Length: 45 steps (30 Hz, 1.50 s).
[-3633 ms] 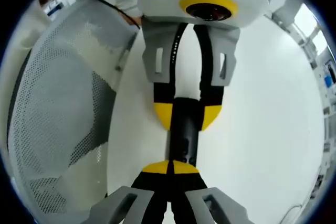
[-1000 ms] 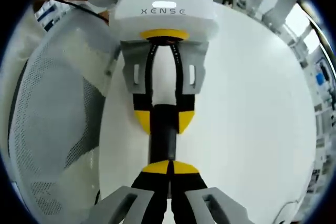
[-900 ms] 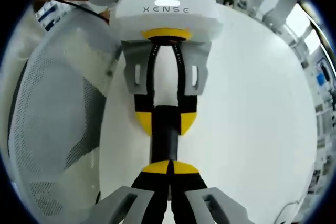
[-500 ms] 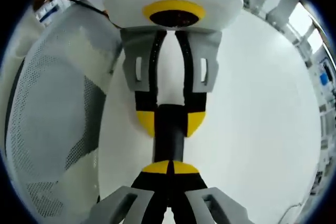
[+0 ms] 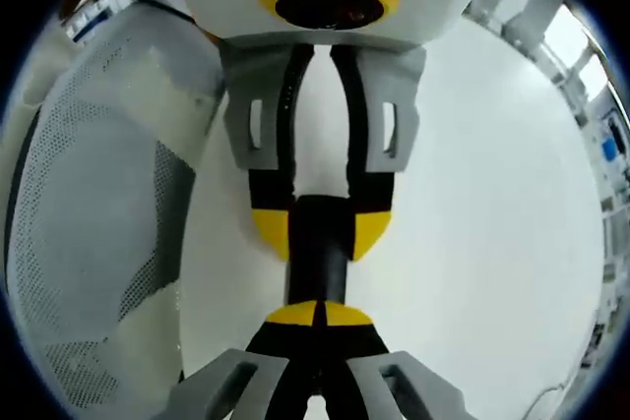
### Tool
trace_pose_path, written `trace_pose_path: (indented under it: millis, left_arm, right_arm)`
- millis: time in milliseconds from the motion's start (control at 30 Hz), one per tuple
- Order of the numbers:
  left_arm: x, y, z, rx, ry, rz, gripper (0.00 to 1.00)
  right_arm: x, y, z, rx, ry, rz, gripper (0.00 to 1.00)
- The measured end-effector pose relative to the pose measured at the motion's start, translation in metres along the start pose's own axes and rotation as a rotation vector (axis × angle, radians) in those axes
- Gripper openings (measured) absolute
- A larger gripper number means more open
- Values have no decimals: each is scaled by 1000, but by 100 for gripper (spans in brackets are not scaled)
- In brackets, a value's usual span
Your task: Press the specified remote control buttons in sequence, fully releasing each button before pressing the next.
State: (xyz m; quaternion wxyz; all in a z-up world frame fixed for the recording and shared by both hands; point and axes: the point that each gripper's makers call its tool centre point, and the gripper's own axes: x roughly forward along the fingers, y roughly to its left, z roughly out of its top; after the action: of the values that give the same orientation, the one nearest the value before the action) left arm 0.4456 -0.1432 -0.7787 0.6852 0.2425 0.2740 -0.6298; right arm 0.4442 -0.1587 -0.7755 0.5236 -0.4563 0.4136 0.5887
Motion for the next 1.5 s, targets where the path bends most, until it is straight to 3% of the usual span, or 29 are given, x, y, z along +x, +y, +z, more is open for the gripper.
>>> trace_pose_path:
  millis: [367,733,1500]
  left_arm:
    - [0,0,0,-2,3,5,25]
    - [1,1,0,-6,2,11,25]
    - [1,1,0,-7,4,12,25]
  right_arm:
    - [0,0,-1,1,22,-10,0]
    - [4,-3,-1,-75,97,-22,0]
    - [-7,-3,-5,18,-17,-17,0]
